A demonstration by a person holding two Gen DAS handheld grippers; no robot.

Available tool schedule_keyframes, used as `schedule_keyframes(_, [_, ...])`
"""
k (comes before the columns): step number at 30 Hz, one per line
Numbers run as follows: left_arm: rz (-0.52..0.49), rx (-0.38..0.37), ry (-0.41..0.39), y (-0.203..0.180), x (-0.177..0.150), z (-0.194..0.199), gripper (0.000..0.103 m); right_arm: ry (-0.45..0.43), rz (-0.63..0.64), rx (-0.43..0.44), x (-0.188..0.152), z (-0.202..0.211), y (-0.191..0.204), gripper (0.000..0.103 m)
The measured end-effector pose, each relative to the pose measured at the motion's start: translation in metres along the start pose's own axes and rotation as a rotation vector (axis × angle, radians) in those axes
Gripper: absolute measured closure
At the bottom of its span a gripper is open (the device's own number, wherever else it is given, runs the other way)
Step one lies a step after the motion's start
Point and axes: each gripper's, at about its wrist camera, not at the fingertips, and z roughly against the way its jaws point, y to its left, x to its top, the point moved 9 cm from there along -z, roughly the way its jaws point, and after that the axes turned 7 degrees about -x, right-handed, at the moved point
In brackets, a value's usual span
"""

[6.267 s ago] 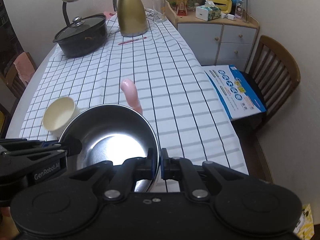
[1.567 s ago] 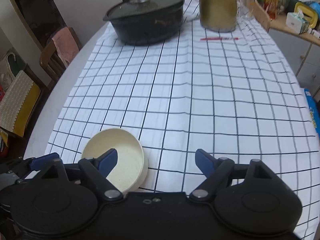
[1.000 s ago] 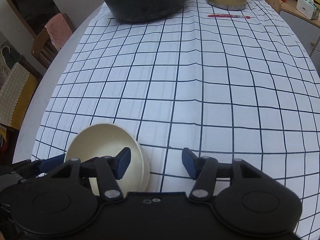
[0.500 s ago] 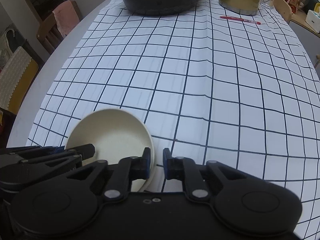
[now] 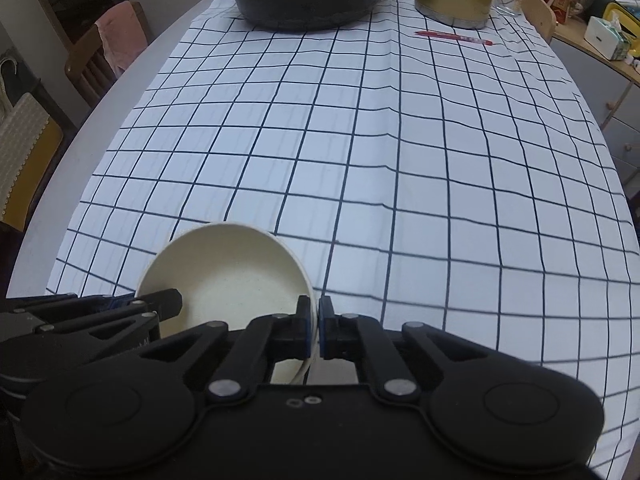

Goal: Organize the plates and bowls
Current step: 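Lift the cream bowl with both grippers and carry it toward the pink bowl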

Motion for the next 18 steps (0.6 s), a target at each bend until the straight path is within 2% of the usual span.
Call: schedule_keyframes(18, [-0.101,-0.055,-0.058,-0.047,-0.042,0.092,0.100,-0.063,-0.046,-0.017,-0.050,0.097,-0.023,0.099])
